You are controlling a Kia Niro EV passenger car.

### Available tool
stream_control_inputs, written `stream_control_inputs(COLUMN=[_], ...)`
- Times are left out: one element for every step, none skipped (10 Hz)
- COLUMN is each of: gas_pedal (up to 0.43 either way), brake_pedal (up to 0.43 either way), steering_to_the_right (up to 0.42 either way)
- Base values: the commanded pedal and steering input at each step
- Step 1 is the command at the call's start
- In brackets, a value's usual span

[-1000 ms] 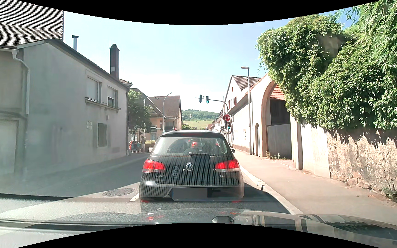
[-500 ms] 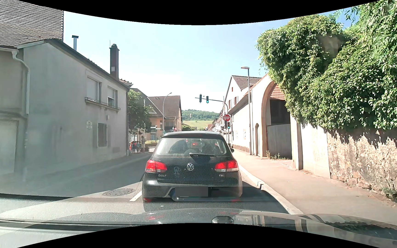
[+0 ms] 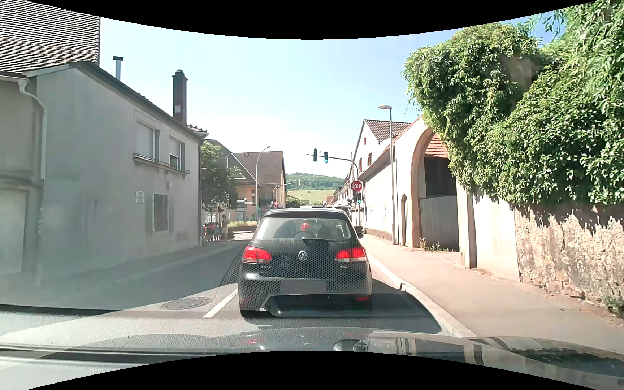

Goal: Follow the waypoints while adhering to traffic rules and regulations

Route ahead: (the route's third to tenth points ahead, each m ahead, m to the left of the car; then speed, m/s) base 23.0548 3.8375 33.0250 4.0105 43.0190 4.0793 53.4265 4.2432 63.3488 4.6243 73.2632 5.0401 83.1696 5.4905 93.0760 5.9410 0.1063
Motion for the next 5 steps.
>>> stream_control_inputs(gas_pedal=[0.209, 0.260, 0.260, 0.260, 0.260], brake_pedal=[0.000, 0.000, 0.000, 0.000, 0.000], steering_to_the_right=[-0.005, -0.006, -0.008, -0.009, -0.009])
